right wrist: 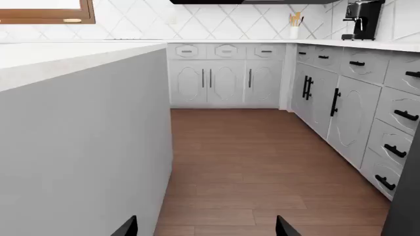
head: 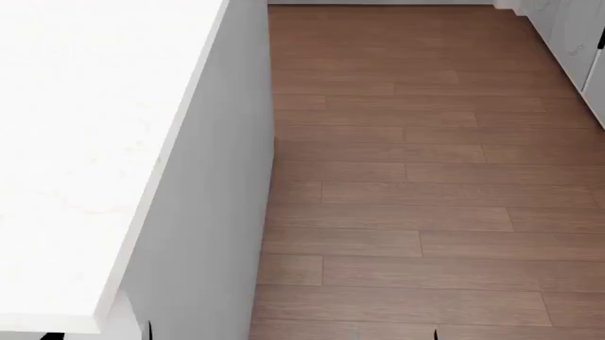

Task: Place the cup inside the bowl on the dining table and move the bowl to any counter.

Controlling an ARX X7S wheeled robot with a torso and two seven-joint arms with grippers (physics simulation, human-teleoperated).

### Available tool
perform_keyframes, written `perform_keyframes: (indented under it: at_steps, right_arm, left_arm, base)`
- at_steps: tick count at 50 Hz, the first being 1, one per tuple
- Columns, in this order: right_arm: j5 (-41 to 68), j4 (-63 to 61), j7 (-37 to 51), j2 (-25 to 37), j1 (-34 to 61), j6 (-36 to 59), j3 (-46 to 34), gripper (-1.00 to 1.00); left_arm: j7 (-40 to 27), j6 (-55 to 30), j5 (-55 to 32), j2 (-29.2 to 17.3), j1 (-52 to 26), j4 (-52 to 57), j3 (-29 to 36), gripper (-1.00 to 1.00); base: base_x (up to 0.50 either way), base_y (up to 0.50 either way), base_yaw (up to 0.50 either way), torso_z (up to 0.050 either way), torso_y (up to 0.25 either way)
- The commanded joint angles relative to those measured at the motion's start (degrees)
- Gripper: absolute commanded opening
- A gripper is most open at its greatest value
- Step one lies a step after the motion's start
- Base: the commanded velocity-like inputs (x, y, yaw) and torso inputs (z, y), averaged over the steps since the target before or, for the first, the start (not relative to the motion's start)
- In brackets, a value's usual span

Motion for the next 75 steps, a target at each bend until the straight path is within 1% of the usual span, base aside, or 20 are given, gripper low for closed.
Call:
perform_keyframes:
  at_steps: [1,7,10,13,16,24,26,46,75]
  right_arm:
    - [0.55,0.15,1.23,0.93,0.1,0.17,-1.23,1.0]
    - [1.68,-0.11,2.41,2.17,-0.1,-0.02,-2.57,1.0]
    - [2.05,-0.09,2.76,2.59,-0.05,0.2,-3.07,1.0]
    - [2.37,0.05,3.06,2.94,-0.01,0.33,-3.53,1.0]
    - [2.66,0.09,3.31,3.26,-0.01,0.19,-3.93,1.0]
    - [3.36,0.2,4.08,3.93,-0.19,-1.24,-4.57,1.0]
    - [3.25,0.14,3.94,4.19,-0.02,-0.08,-5.23,1.0]
    - [4.55,0.44,5.24,5.42,0.53,0.55,-6.94,1.0]
    - [5.53,0.3,7.45,6.9,0.85,1.17,-8.83,1.0]
  left_arm:
    - [-1.05,0.04,-0.87,-0.98,-0.04,-0.07,0.92,1.0]
    - [-1.89,-0.64,-2.41,-2.17,0.04,0.37,2.14,1.0]
    - [-3.34,-1.16,-1.31,-2.59,-0.41,-0.16,2.81,1.0]
    - [-3.44,-0.72,-1.92,-3.13,-0.15,0.28,2.98,1.0]
    - [-4.58,-2.12,-1.5,-3.46,-0.4,0.1,3.09,1.0]
    - [-4.64,-0.87,-2.39,-4.37,-0.02,0.42,3.85,1.0]
    - [-4.89,-1.1,-2.49,-4.34,-0.1,0.34,4.1,1.0]
    - [-6.37,-1.1,-3.75,-5.57,-0.36,0.41,5.81,1.0]
    - [-7.69,-0.74,-5.04,-7.33,-0.44,0.03,7.83,1.0]
  base:
    - [0.0,0.0,0.0,0.0,0.0]
    - [0.0,0.0,0.0,0.0,0.0]
    - [0.0,0.0,0.0,0.0,0.0]
    - [0.0,0.0,0.0,0.0,0.0]
    - [0.0,0.0,0.0,0.0,0.0]
    - [0.0,0.0,0.0,0.0,0.0]
    - [0.0,0.0,0.0,0.0,0.0]
    - [-0.37,0.01,0.0,0.0,0.0]
    - [-0.15,0.46,0.0,0.0,0.0]
